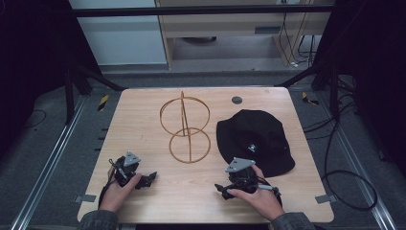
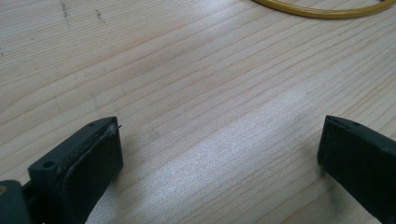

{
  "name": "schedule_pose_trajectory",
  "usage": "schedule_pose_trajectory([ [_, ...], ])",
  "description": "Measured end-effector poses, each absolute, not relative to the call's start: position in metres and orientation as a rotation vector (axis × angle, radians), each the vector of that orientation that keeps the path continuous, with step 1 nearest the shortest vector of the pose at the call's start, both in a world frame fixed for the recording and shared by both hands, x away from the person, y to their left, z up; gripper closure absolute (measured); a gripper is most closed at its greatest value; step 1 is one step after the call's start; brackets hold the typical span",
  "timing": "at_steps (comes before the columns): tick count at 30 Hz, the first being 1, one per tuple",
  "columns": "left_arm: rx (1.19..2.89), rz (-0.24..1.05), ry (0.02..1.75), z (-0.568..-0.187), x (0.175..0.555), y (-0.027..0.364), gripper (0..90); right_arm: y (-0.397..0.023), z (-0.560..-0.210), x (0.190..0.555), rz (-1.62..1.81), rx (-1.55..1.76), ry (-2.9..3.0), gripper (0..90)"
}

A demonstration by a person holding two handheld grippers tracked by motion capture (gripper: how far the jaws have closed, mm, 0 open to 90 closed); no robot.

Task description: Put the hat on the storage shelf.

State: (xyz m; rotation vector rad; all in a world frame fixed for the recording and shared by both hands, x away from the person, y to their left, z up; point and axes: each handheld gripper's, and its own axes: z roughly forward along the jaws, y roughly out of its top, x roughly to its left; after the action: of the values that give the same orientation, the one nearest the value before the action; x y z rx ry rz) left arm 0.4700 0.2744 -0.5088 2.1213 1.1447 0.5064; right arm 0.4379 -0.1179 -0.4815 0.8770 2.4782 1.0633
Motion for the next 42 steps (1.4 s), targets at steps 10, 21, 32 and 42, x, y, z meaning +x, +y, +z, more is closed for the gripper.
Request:
schedule_pose_trajectory([
  [10,2.119,0.506,1.146,-0.509,0.47,0.274,0.0,-0.136,-0.405,0.447,0.961,0.817,2.475,7.7],
  [21,2.119,0.507,1.146,-0.509,0.47,0.274,0.0,-0.192,-0.335,0.473,0.848,0.89,2.442,6.4],
  [32,2.119,0.507,1.146,-0.509,0.47,0.274,0.0,-0.222,-0.322,0.5,0.791,1.051,2.426,6.4],
  [42,2.119,0.506,1.145,-0.509,0.47,0.274,0.0,-0.224,-0.321,0.523,0.74,1.109,2.429,6.1],
])
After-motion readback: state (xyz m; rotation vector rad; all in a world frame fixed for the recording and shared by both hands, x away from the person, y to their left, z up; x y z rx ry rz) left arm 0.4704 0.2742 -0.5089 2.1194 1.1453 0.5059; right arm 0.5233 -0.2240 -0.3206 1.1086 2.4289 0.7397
